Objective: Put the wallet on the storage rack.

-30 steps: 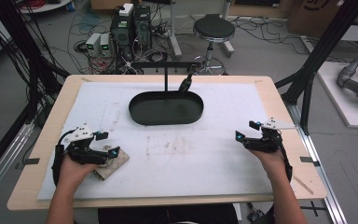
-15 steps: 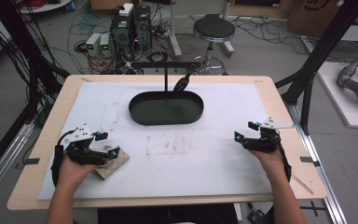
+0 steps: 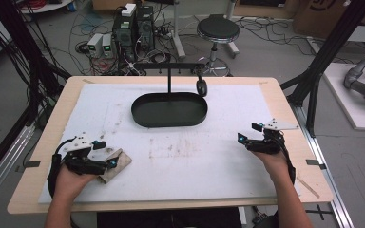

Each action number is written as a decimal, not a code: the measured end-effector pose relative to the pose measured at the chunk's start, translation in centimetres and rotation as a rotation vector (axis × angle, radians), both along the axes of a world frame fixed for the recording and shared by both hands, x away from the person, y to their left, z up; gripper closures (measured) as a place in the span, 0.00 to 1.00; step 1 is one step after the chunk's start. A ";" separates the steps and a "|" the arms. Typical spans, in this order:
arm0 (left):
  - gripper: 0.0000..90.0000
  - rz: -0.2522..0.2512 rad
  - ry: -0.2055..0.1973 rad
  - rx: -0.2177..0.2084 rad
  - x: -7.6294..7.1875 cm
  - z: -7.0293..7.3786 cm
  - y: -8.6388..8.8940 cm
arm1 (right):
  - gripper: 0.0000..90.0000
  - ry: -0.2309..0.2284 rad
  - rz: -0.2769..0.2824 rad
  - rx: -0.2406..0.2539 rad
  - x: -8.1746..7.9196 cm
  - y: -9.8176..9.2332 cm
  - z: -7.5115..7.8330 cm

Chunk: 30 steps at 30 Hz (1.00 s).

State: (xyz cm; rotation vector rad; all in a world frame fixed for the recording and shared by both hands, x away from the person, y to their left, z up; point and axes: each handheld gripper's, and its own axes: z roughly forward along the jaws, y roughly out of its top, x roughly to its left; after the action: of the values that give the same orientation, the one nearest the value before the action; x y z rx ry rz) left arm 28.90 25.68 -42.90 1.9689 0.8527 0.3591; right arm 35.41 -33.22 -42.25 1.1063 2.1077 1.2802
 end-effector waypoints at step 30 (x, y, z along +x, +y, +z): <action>0.40 -0.063 0.077 0.149 -1.5 -1.9 -0.1 | 0.22 0.017 0.010 -0.016 0.7 0.9 0.0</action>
State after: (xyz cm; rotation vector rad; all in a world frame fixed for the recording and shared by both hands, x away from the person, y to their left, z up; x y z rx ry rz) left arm 27.39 25.54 -44.76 2.1544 0.8312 0.3193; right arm 36.12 -32.34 -42.21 1.1051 2.1344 1.2609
